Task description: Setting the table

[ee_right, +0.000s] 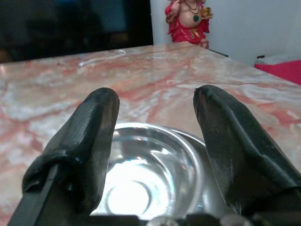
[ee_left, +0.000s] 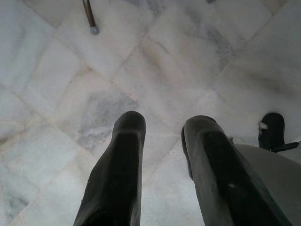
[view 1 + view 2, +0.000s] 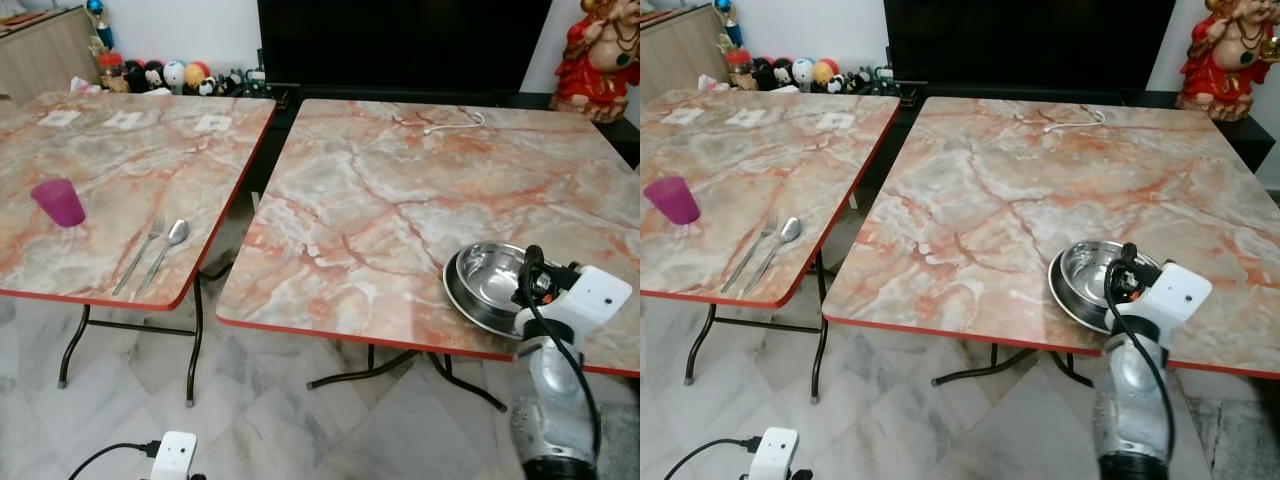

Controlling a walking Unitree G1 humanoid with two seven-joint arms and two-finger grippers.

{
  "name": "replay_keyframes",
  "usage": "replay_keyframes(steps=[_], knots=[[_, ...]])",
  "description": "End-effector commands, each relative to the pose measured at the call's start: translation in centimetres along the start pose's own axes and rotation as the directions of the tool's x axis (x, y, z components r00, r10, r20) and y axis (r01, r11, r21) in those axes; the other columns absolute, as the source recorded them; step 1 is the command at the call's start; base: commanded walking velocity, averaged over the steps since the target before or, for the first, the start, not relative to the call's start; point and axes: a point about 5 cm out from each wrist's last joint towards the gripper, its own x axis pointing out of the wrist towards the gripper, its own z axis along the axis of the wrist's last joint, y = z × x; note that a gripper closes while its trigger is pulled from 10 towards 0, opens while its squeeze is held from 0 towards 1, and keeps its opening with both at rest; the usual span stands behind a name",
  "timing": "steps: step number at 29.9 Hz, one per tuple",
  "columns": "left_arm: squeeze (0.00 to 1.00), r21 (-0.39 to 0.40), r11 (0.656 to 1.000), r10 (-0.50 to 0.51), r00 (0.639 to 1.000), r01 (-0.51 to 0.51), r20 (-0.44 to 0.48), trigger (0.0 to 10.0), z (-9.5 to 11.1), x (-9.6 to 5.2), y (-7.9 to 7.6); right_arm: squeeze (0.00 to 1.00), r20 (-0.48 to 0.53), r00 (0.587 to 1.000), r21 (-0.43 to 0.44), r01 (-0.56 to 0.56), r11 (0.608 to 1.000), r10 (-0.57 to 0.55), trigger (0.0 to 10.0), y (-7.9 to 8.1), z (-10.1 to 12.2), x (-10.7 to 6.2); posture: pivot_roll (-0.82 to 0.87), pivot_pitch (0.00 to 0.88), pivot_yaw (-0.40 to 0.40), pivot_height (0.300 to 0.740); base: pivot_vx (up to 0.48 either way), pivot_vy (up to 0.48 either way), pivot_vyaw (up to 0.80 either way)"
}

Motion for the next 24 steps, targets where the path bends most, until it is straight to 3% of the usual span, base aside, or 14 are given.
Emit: replay_keyframes(steps=[1, 6, 14, 24], knots=[[0.0, -0.001, 1.0, 0.004, 1.0, -0.004, 0.004, 10.0, -0.1, 0.0, 0.0, 0.0, 0.0, 0.998, -0.062, -0.063, 0.996, 0.063, 10.0, 0.2, 0.1, -0.3, 0.07, 0.0, -0.034, 0.74, 0.0, 0.0, 0.0], [0.0, -0.001, 1.0, 0.012, 1.0, -0.012, 0.0, 10.0, -0.2, -0.1, 0.4, 0.0, 0.01, 1.0, -0.051, -0.005, 0.999, 0.006, 10.0, -0.5, 0.2, -0.7, 0.06, 0.0, -0.018, 0.74, 0.0, 0.0, 0.0], [0.0, 0.003, 1.0, 0.008, 1.0, -0.008, -0.008, 10.0, -0.4, -0.2, 0.6, 0.0, 0.0, 1.0, 0.001, 0.025, 1.0, -0.025, 10.0, 0.5, -0.2, -1.6, 0.06, 0.0, -0.004, 0.74, 0.0, 0.0, 0.0], [0.0, 0.013, 1.0, 0.009, 1.0, -0.009, -0.016, 10.0, -0.4, -0.2, 0.7, 0.0, 0.002, 1.0, 0.03, 0.003, 1.0, -0.003, 10.0, 1.5, -0.3, -1.8, 0.06, 0.0, -0.004, 0.74, 0.0, 0.471, 0.0]])
